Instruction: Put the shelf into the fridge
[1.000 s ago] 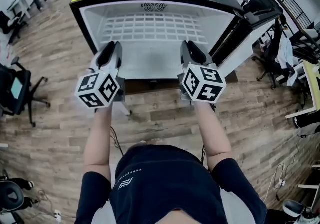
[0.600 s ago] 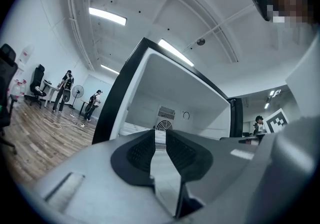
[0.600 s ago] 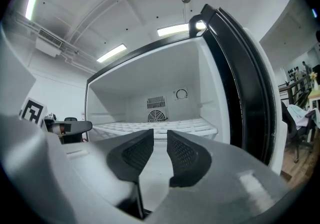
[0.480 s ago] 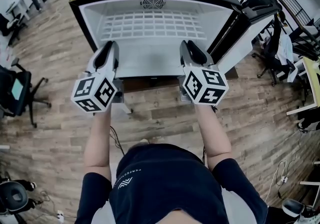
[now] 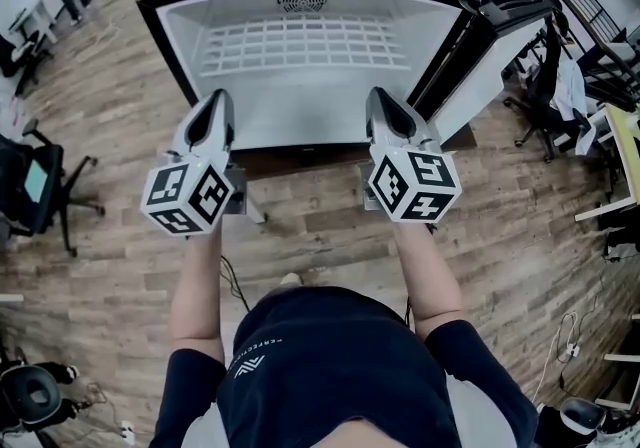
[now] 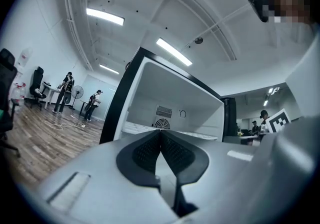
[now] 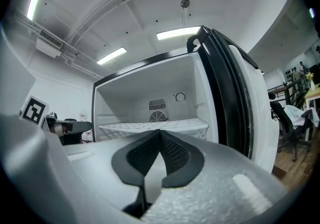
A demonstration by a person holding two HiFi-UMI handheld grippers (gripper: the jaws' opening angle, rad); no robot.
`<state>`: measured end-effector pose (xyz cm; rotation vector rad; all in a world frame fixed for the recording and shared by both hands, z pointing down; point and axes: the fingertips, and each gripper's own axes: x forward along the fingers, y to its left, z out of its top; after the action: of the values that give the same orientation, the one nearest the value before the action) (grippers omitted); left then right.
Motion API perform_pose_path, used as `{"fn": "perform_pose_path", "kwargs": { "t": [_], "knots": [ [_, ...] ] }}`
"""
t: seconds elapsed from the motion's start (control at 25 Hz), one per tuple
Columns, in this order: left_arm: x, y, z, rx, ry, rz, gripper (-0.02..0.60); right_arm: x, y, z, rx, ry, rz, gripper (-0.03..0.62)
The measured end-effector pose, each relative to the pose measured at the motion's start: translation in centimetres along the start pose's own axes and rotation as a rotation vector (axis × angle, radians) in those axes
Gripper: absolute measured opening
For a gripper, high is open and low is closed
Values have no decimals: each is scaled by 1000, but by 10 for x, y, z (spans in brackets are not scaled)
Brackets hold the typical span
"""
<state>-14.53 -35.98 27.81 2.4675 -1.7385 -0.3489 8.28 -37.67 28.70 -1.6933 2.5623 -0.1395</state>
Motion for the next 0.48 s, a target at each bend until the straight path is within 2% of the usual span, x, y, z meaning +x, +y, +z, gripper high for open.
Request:
{"fn": "perform_pose_path", "kwargs": {
  "t": [0.2, 0.48],
  "knots": [
    [-6, -5, -7, -3, 26, -9, 0, -13, 2, 0, -21, -14, 0, 2],
    [-22, -11, -12, 18, 55, -5, 0, -30, 4, -10, 14, -8, 14, 2]
  ]
}}
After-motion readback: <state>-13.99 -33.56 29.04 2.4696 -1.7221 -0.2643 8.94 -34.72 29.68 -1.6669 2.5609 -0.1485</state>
